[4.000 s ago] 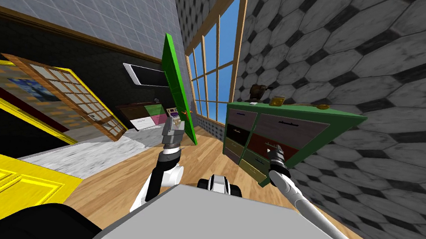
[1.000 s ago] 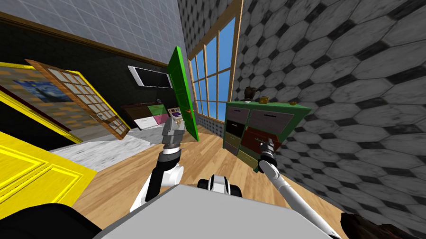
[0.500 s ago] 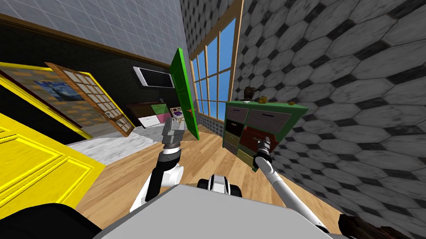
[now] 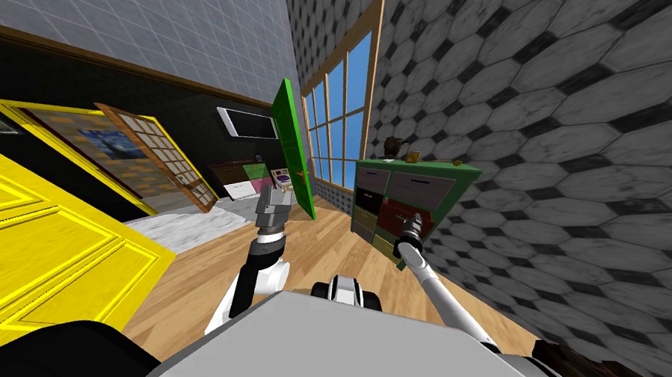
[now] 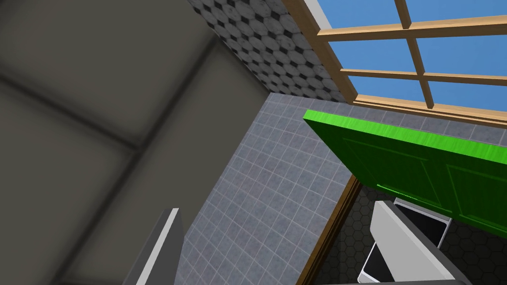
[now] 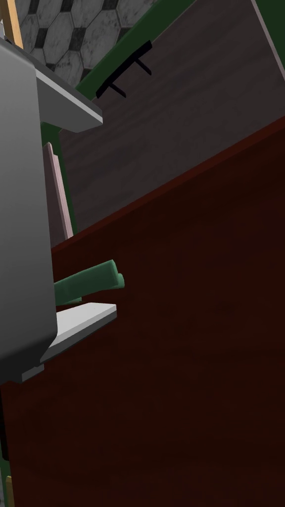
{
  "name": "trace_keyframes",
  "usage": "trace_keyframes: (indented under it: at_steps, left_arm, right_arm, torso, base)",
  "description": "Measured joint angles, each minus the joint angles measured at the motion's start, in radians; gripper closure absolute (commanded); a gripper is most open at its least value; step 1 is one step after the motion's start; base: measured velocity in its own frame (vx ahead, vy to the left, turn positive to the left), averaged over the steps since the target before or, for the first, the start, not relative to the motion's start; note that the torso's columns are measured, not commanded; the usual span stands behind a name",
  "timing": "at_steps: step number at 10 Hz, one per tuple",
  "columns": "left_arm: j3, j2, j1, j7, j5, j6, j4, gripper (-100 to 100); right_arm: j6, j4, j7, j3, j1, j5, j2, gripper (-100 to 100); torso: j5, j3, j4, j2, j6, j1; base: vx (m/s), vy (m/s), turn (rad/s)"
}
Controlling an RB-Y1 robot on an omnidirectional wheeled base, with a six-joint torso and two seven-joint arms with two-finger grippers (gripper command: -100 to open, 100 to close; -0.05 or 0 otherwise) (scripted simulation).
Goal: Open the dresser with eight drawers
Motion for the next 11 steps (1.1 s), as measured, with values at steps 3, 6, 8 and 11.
trace_keyframes:
  at_steps: [3, 6, 8, 11]
  left_arm:
    - [0.0, 0.0, 0.0, 0.0, 0.0, 0.0, 0.0, 0]
    - [0.0, 0.0, 0.0, 0.0, 0.0, 0.0, 0.0, 0]
    - [0.0, 0.0, 0.0, 0.0, 0.0, 0.0, 0.0, 0]
    - [0.0, 0.0, 0.0, 0.0, 0.0, 0.0, 0.0, 0]
  right_arm:
    - [-0.001, -0.035, 0.093, -0.013, -0.008, -0.045, 0.033, -100]
    - [0.009, -0.039, 0.184, -0.016, -0.039, -0.087, 0.071, -100]
    - [0.008, -0.037, 0.209, -0.014, -0.043, -0.091, 0.075, 0]
    - [0.007, -0.035, 0.208, -0.014, -0.041, -0.092, 0.076, 0]
  torso:
    - [0.001, 0.0, 0.001, 0.0, -0.001, 0.002]
    - [0.002, 0.001, 0.003, 0.002, 0.0, 0.004]
    - [0.003, 0.001, 0.002, 0.001, 0.002, 0.005]
    - [0.001, 0.001, 0.001, 0.001, 0.001, 0.002]
  base:
    - [-0.05, -0.056, 0.038]
    - [-0.055, -0.074, 0.059]
    - [-0.003, -0.004, 0.004]
    - [0.0, 0.0, 0.0]
